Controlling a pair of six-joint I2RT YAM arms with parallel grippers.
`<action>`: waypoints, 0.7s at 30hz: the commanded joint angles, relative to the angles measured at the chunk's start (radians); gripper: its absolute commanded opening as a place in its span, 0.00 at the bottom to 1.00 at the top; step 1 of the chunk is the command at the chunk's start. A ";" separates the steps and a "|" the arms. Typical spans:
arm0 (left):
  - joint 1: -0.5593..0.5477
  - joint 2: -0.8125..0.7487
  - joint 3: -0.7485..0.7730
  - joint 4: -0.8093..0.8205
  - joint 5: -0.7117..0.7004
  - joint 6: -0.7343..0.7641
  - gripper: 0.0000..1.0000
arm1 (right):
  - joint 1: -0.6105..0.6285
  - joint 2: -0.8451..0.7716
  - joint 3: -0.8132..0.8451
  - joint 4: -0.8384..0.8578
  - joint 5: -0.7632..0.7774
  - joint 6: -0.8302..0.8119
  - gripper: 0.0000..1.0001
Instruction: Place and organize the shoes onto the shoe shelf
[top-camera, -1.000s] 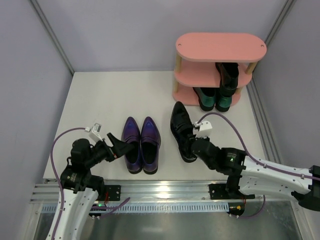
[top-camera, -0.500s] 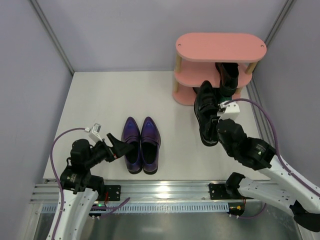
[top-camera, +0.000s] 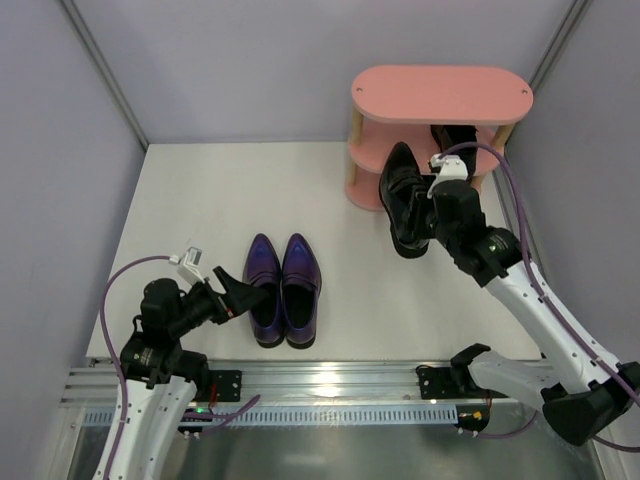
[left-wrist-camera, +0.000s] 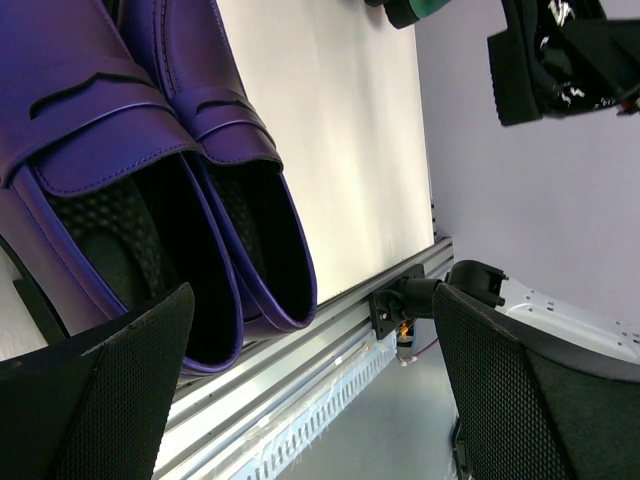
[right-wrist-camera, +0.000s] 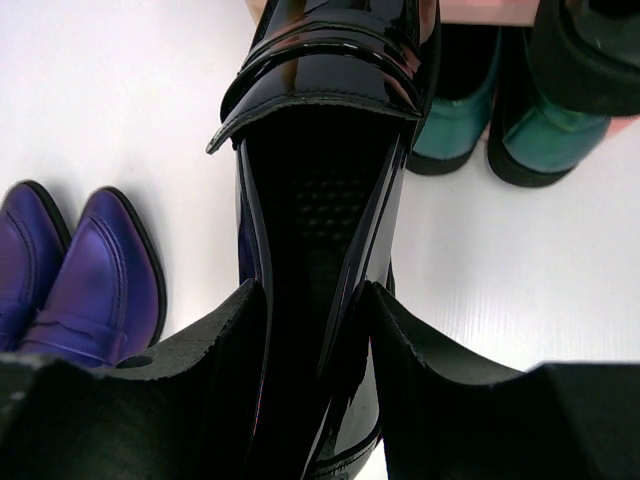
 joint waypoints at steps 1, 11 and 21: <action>0.000 0.000 0.035 0.010 0.003 0.013 1.00 | -0.064 0.023 0.135 0.234 -0.109 -0.039 0.04; -0.001 0.006 0.020 0.021 0.003 0.018 1.00 | -0.169 0.137 0.203 0.304 -0.154 -0.048 0.04; -0.001 -0.002 0.023 0.017 0.000 0.019 1.00 | -0.223 0.279 0.269 0.441 -0.152 -0.094 0.04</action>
